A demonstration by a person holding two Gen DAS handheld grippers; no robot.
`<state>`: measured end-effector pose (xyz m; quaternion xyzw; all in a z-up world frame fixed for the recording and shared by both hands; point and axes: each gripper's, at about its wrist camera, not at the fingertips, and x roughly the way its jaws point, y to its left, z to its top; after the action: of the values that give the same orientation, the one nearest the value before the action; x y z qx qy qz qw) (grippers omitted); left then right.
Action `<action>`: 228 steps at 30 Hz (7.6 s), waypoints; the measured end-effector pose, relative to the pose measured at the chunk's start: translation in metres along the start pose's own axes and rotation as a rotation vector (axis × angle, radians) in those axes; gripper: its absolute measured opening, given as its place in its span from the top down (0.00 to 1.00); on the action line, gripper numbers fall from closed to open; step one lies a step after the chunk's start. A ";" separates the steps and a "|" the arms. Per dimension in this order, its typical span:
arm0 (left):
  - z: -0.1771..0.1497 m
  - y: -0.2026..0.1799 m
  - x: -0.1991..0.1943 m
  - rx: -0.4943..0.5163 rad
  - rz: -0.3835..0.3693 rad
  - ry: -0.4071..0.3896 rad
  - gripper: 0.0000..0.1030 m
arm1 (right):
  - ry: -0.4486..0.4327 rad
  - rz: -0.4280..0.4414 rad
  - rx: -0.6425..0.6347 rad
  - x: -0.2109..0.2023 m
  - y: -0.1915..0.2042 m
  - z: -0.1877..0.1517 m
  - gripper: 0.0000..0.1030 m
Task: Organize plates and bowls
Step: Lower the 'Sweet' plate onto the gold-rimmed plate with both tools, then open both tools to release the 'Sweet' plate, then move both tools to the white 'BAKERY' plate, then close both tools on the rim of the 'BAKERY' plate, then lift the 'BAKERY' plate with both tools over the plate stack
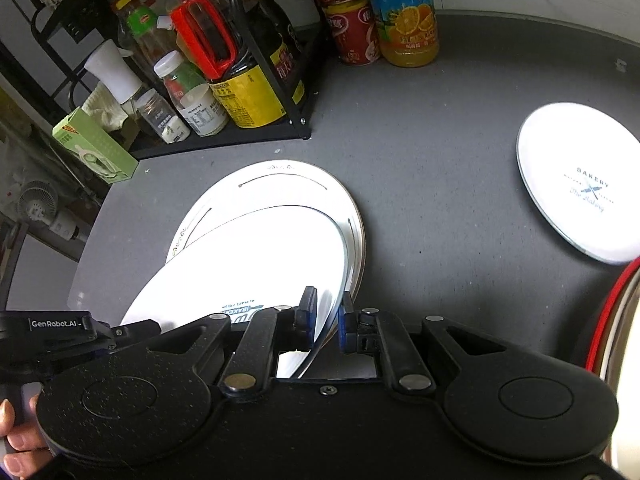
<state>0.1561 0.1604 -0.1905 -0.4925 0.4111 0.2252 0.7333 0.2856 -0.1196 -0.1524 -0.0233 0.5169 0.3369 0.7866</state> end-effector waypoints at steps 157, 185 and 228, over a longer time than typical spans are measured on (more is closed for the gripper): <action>-0.067 -0.303 0.240 0.397 0.061 0.314 0.73 | 0.172 -0.150 0.268 0.017 -0.299 0.093 0.57; -0.035 -0.315 0.179 0.440 -0.046 0.194 0.86 | -0.008 -0.052 0.258 -0.037 -0.281 0.105 0.86; 0.027 -0.150 0.045 0.245 -0.014 0.039 0.86 | 0.031 0.060 0.054 -0.012 -0.089 0.071 0.86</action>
<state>0.3016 0.1196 -0.1426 -0.4062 0.4465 0.1585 0.7814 0.3891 -0.1671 -0.1377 0.0083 0.5385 0.3456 0.7685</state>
